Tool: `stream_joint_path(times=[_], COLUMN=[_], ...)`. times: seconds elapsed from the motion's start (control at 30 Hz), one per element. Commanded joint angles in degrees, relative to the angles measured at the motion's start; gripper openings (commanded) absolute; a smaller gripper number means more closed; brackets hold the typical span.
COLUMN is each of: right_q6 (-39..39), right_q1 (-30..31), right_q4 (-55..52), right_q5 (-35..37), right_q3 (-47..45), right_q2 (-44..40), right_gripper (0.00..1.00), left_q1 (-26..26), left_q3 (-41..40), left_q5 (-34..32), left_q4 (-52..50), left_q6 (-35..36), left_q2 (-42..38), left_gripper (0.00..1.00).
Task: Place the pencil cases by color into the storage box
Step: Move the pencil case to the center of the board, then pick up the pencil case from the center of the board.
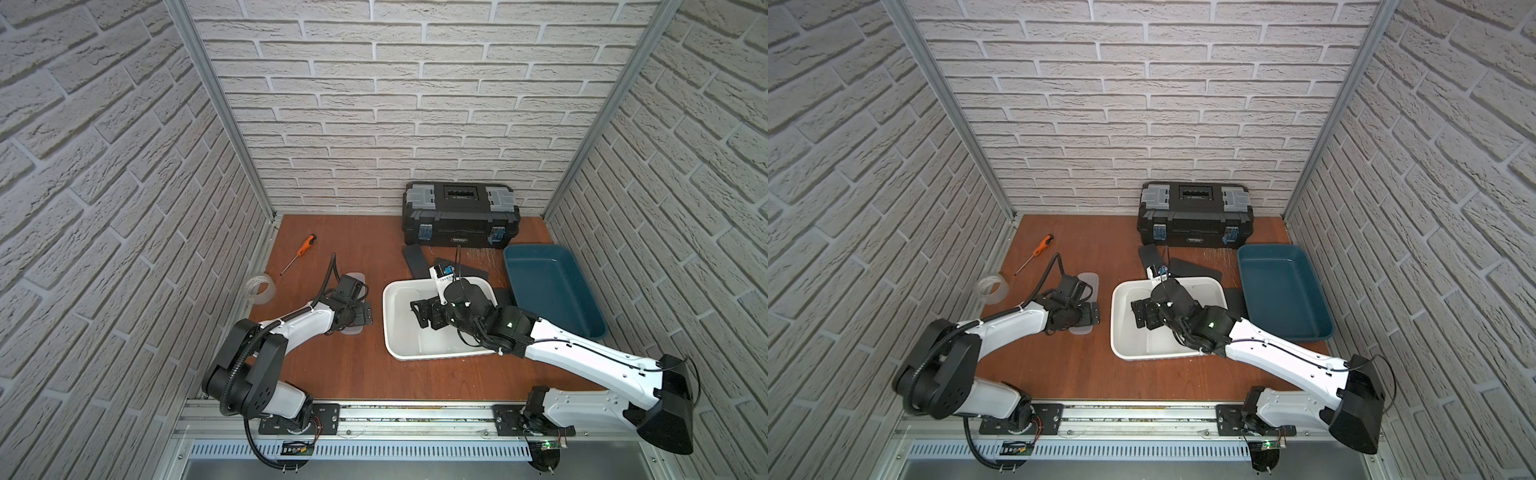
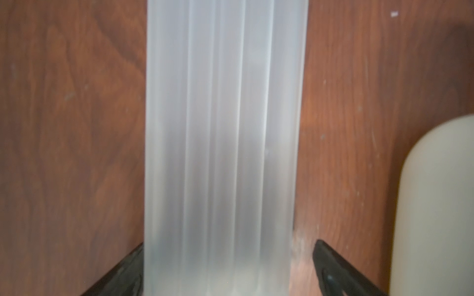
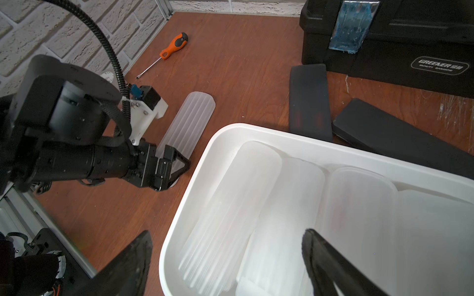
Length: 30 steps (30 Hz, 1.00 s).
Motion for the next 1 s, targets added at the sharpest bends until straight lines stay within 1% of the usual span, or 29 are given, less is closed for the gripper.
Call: stream_joint_path(times=[0.0,0.1,0.17,0.27,0.33,0.4,0.43,0.57,0.7,0.8,0.97], right_q6=[2.24,3.35,4.53,5.86,6.62,7.93,8.25,11.41,13.92,15.83,21.65], right_q1=[1.03,1.59,2.02,2.57,2.87,3.45,3.72,4.38,5.27,6.1,6.83], right_q4=[0.64,-0.39,-1.32,-2.6,-4.13,-7.32,-8.45,-11.17,-15.5,-17.76,-21.63], right_q5=[2.3,2.79,3.33,3.94,3.93,4.32,4.51,4.83,4.15,4.75,7.68], right_q3=[3.74,7.89,11.25,16.8,21.47,28.05,31.18,41.24,53.7,61.1,69.13], right_q2=[2.2,6.22,9.67,15.32,19.93,25.92,28.93,38.73,50.1,56.93,64.7], right_gripper=[0.93,0.93,0.93,0.93,0.93,0.93,0.93,0.93,0.93,0.93,0.93], left_q1=[-0.52,-0.22,1.05,5.97,10.24,14.15,15.92,21.73,26.48,27.77,28.3], left_q3=[-1.18,0.23,1.89,4.33,5.35,6.12,6.61,6.95,7.14,7.3,8.55], left_q5=[-2.42,-5.46,-7.89,-9.11,-8.39,-7.2,-6.44,-7.77,-8.99,-9.82,-10.17], left_q4=[-1.99,-7.88,-12.67,-19.56,-22.86,-25.22,-26.33,-28.09,-28.6,-28.62,-28.21], left_q6=[-1.47,-0.43,0.21,1.32,2.24,2.25,1.92,0.25,0.73,1.43,2.92], left_q2=[-8.25,-18.01,-24.43,-33.0,-37.52,-41.75,-43.09,-49.01,-52.83,-54.78,-56.26], left_gripper=[0.98,0.98,0.98,0.98,0.98,0.98,0.98,0.98,0.98,0.98,0.98])
